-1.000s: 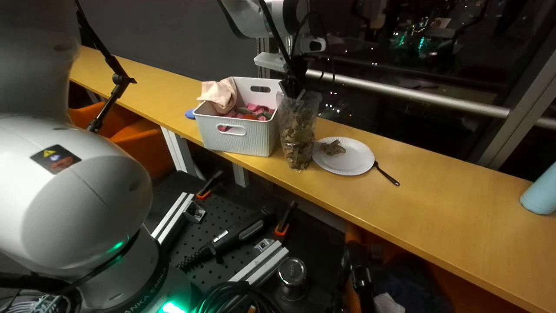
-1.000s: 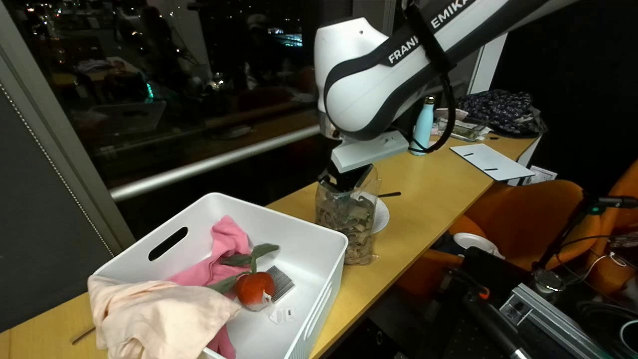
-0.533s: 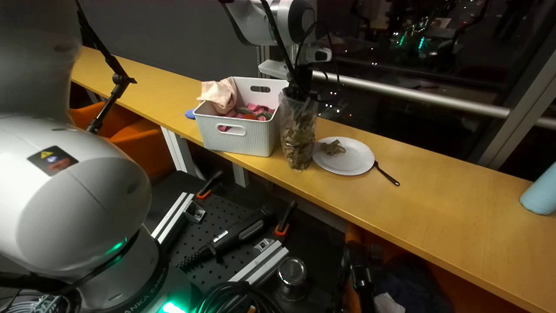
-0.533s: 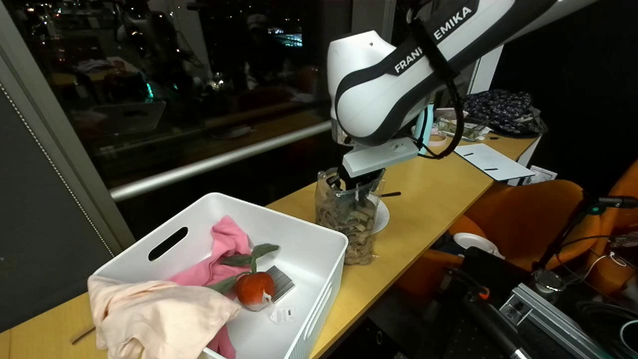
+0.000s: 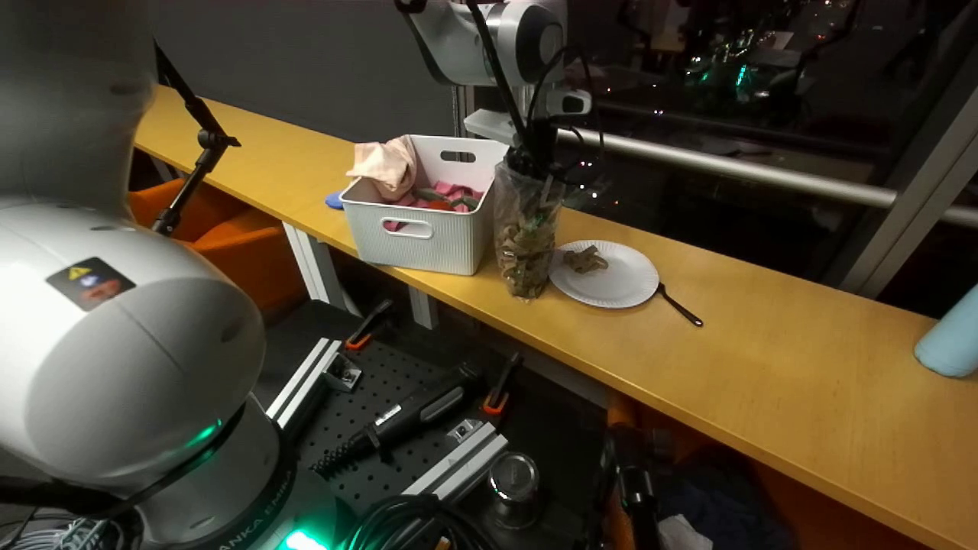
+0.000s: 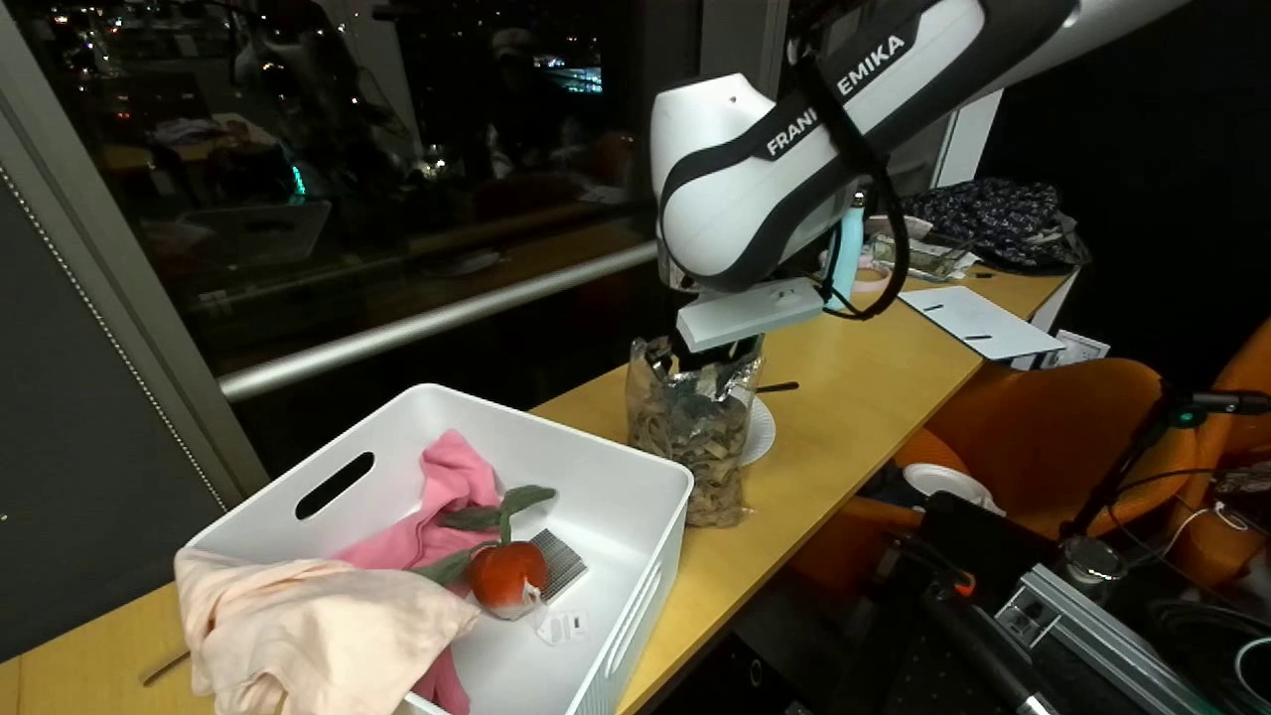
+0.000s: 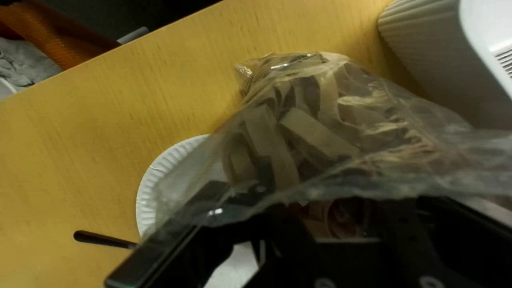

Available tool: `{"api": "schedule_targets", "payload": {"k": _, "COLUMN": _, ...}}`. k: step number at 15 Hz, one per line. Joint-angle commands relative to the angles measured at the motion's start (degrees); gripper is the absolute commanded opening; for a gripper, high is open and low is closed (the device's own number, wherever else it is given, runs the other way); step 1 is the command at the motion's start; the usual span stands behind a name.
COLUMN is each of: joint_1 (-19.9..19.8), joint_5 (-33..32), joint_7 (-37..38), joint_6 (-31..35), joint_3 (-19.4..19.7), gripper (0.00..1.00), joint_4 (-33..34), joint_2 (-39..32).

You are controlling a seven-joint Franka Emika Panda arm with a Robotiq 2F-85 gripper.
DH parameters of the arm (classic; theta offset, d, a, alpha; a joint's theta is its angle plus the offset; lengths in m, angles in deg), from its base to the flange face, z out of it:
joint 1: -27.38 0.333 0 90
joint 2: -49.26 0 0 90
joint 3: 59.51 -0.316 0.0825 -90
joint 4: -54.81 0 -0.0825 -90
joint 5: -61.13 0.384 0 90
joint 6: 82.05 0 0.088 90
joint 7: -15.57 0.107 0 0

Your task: Put some rubber bands on the white plate

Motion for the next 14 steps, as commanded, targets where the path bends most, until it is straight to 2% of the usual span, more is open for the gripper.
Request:
{"api": "schedule_targets", "payload": {"k": 1, "joint_1": 1.23, "joint_5": 0.62, "joint_7": -0.29, "joint_6": 0.87, "joint_3": 0.13, "gripper": 0.50, "joint_4": 4.40, "joint_2": -3.44}}
{"api": "schedule_targets", "payload": {"k": 3, "joint_1": 1.90, "joint_5": 0.58, "joint_7": -0.33, "joint_6": 0.86, "joint_3": 0.05, "gripper": 0.55, "joint_4": 5.63, "joint_2": -4.87}}
{"api": "schedule_targets", "payload": {"k": 8, "joint_1": 3.33, "joint_5": 0.76, "joint_7": -0.30, "joint_6": 0.68, "joint_3": 0.08, "gripper": 0.55, "joint_4": 6.67, "joint_2": -8.28}}
{"api": "schedule_targets", "payload": {"k": 10, "joint_1": 3.18, "joint_5": 1.30, "joint_7": -0.65, "joint_6": 0.63, "joint_3": 0.19, "gripper": 0.59, "joint_4": 6.53, "joint_2": -9.20}}
{"api": "schedule_targets", "payload": {"k": 11, "joint_1": 3.02, "joint_5": 1.55, "joint_7": -0.81, "joint_6": 0.76, "joint_3": 0.23, "gripper": 0.54, "joint_4": 6.54, "joint_2": -9.56}}
{"api": "schedule_targets", "payload": {"k": 12, "joint_1": 2.92, "joint_5": 1.76, "joint_7": -0.79, "joint_6": 0.73, "joint_3": 0.30, "gripper": 0.39, "joint_4": 6.52, "joint_2": -9.59}}
{"api": "schedule_targets", "payload": {"k": 14, "joint_1": 2.91, "joint_5": 1.90, "joint_7": -0.62, "joint_6": 0.55, "joint_3": 0.54, "gripper": 0.27, "joint_4": 6.27, "joint_2": -9.28}}
